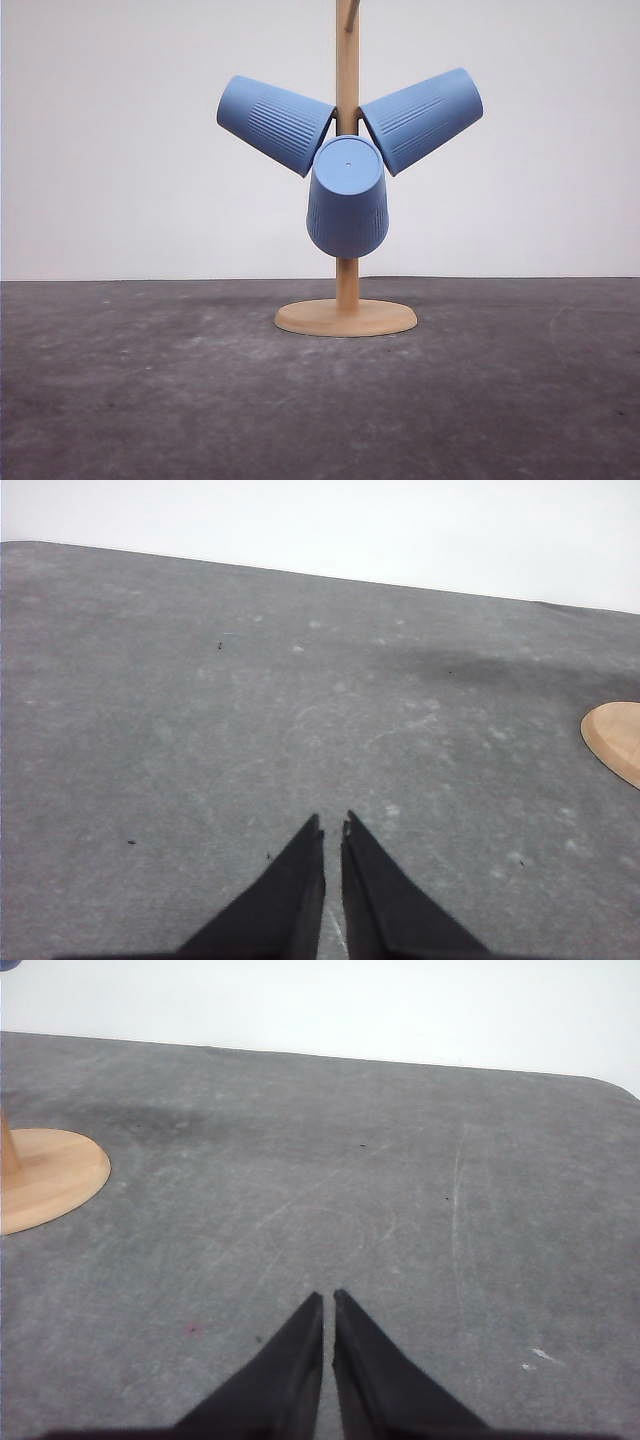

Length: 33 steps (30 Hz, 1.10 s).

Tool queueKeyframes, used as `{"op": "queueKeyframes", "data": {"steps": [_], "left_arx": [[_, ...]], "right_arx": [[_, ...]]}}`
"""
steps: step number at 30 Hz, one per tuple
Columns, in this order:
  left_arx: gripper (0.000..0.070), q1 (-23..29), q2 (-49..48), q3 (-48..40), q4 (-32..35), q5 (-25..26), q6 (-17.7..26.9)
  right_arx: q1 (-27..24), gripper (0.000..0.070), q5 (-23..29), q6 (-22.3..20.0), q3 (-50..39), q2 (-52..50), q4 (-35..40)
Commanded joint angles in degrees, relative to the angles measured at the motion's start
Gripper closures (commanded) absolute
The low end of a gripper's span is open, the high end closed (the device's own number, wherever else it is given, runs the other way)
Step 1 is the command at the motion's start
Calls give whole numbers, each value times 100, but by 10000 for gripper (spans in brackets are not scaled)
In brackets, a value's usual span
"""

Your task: Place three cups

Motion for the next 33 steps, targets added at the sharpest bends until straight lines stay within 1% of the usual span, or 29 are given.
{"op": "queueKeyframes", "data": {"steps": [1, 33], "left_arx": [[689, 2, -7, -81, -26, -13, 74], [689, 2, -7, -81, -26, -15, 74]], "right_arx": [[-7, 682, 7, -42, -20, -4, 70], [-4, 682, 7, -42, -20, -4, 70]]}}
